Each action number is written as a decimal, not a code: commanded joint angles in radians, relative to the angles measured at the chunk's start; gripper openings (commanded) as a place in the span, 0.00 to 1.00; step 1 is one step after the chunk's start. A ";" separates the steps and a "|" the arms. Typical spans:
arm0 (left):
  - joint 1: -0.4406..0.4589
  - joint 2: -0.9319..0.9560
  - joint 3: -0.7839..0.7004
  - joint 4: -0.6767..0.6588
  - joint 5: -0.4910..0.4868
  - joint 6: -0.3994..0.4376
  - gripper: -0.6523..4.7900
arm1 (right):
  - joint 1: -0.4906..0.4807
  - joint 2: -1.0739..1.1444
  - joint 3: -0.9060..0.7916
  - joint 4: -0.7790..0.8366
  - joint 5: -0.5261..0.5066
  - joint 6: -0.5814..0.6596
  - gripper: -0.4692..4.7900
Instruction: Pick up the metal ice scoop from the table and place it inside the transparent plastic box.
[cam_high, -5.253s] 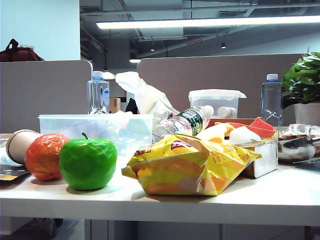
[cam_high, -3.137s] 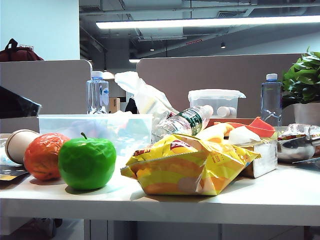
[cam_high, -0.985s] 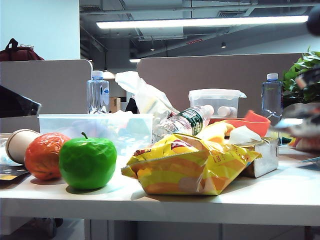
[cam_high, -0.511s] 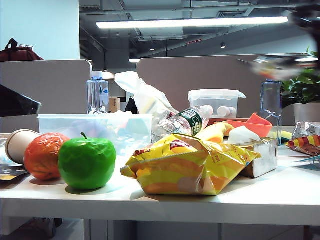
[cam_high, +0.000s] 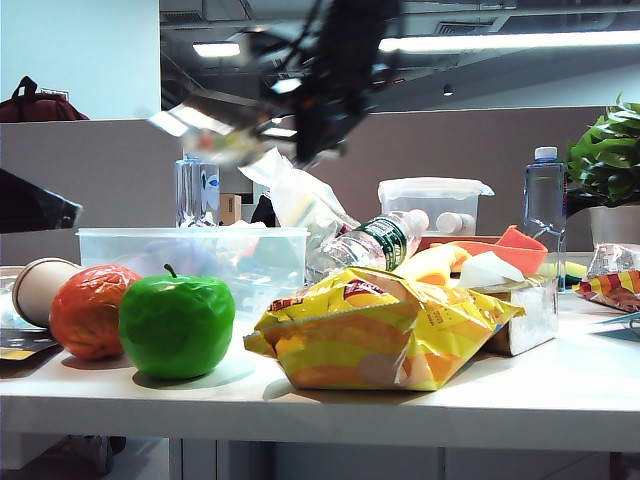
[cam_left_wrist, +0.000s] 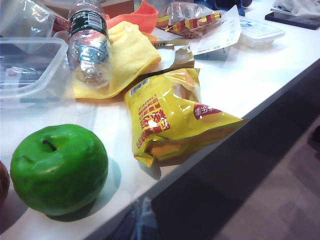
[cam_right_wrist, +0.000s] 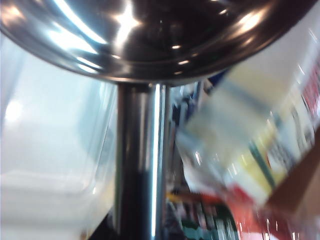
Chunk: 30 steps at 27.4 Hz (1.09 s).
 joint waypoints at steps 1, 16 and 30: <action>-0.001 0.000 0.002 0.008 0.000 0.004 0.11 | 0.030 0.090 0.098 -0.034 0.051 -0.088 0.08; -0.001 -0.005 0.002 0.008 0.000 0.004 0.11 | 0.067 0.299 0.246 -0.042 0.149 -0.143 0.08; -0.001 -0.005 0.002 0.008 0.000 0.004 0.11 | 0.074 0.308 0.247 -0.117 0.181 -0.126 0.40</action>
